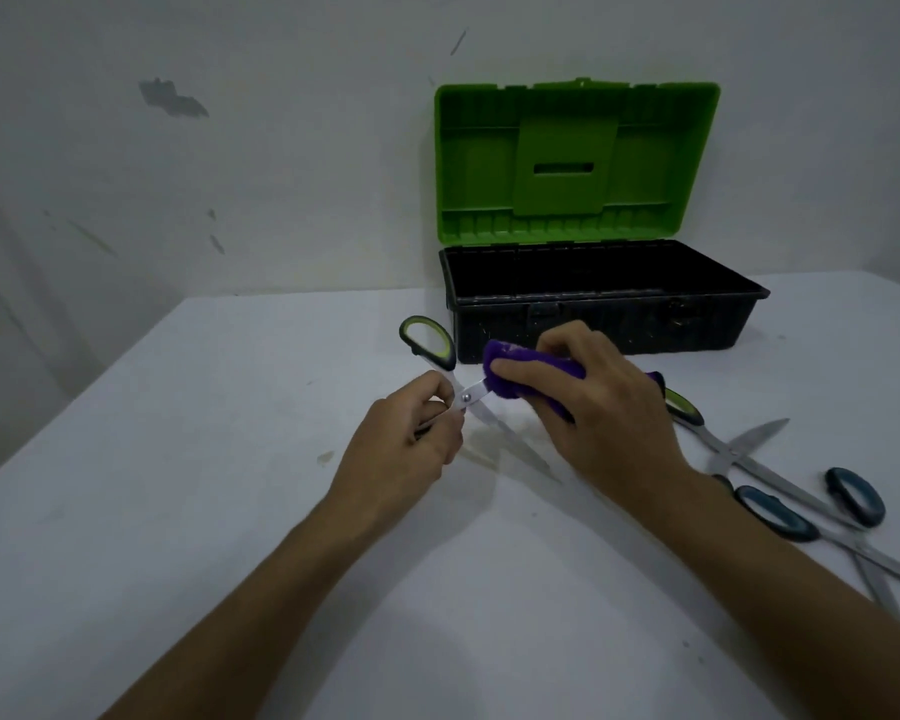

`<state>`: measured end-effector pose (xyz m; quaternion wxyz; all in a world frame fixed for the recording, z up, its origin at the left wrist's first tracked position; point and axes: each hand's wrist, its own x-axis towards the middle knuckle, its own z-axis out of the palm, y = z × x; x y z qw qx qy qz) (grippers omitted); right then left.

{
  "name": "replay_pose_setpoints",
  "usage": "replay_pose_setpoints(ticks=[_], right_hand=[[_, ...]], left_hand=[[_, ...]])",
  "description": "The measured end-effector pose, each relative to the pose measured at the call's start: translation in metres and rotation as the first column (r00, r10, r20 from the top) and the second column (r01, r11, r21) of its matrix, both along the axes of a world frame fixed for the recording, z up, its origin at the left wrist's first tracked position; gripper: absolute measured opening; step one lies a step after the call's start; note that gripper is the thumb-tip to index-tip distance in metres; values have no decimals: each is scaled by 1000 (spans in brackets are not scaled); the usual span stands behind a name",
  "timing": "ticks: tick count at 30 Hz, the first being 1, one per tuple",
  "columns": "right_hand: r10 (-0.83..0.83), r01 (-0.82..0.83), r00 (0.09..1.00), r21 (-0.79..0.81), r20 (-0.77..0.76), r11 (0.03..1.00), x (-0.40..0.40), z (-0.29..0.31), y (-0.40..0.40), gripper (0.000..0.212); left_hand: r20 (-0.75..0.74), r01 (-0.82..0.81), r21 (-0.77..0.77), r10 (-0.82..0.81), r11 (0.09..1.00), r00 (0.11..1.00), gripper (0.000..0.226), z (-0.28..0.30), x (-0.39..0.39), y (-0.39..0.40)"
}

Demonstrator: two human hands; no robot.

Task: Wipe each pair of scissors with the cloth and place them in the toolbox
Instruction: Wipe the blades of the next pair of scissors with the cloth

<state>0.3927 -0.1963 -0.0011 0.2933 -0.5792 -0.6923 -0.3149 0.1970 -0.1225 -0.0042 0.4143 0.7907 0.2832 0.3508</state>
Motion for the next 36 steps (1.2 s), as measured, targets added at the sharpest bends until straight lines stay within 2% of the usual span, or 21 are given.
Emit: replay_pose_setpoints(ticks=[3, 5, 7, 11, 13, 18, 20, 22, 25, 27, 30, 32, 36], right_hand=[[-96, 102, 992, 66, -87, 993, 12, 3, -1, 39], [-97, 110, 987, 101, -132, 989, 17, 6, -4, 38], [-26, 38, 991, 91, -133, 995, 12, 6, -5, 38], [160, -166, 985, -101, -66, 981, -6, -2, -3, 40], [186, -197, 979, -139, -86, 970, -4, -4, -2, 38], [-5, -6, 982, -60, -190, 998, 27, -6, 3, 37], [-46, 39, 976, -35, -212, 999, 31, -3, 1, 37], [9, -17, 976, -32, -218, 999, 20, 2, -5, 40], [108, -136, 970, -113, -220, 984, -6, 4, -10, 53], [114, -140, 973, -123, -200, 983, -11, 2, -7, 49], [34, -39, 984, -26, -176, 999, 9, 1, -1, 34], [-35, 40, 980, 21, -196, 999, 26, 1, -1, 30], [25, -16, 971, 42, -238, 999, 17, 6, -11, 40]], left_hand=[[18, 8, -77, -6, 997, 1000, 16, -1, -4, 3], [-3, -17, -96, 16, 995, 1000, 16, -4, -2, 4], [-30, -43, -83, 41, 996, 999, 16, -7, 0, 4], [-49, -51, -41, 49, 998, 998, 13, -3, 3, -2], [-57, -40, -12, 39, 999, 998, 14, 0, 3, -5], [-50, -40, -125, 34, 991, 998, 19, 0, -2, 1], [-67, -61, -121, 53, 991, 996, 18, 0, -2, 3], [-81, -77, -67, 72, 995, 994, 15, 0, -1, 2], [-83, -50, 7, 50, 999, 995, 11, 0, 2, -4], [-62, -46, 33, 48, 998, 997, 12, 1, 2, -5], [-30, -34, -7, 34, 999, 999, 13, 5, -3, 0], [-10, -36, -87, 35, 996, 999, 11, 3, -4, 6], [-20, -70, -135, 68, 988, 997, 7, -4, -1, 7]])
